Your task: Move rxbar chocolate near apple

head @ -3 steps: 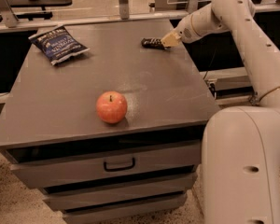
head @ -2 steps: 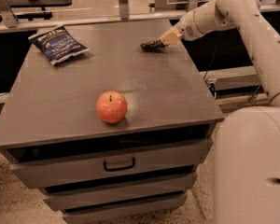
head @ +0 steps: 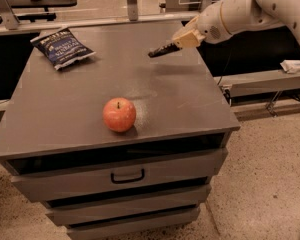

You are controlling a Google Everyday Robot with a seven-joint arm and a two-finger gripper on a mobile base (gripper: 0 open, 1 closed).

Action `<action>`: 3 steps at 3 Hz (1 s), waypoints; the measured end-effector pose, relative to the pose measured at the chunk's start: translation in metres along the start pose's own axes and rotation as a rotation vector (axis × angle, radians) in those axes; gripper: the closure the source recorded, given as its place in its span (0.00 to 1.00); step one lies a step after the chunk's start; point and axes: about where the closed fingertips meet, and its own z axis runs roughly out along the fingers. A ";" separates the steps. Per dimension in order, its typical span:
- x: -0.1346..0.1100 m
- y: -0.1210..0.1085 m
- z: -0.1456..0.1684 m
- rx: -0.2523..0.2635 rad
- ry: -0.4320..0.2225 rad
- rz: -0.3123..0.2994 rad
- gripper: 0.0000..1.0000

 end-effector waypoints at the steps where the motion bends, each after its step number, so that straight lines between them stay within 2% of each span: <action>1: -0.016 0.053 -0.026 -0.010 -0.041 -0.050 1.00; 2: 0.006 0.081 -0.010 -0.067 -0.006 -0.029 1.00; 3: 0.006 0.081 -0.009 -0.069 -0.006 -0.029 1.00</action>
Offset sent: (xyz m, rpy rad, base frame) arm -0.0514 0.0107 0.0158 0.0132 -0.0445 0.0398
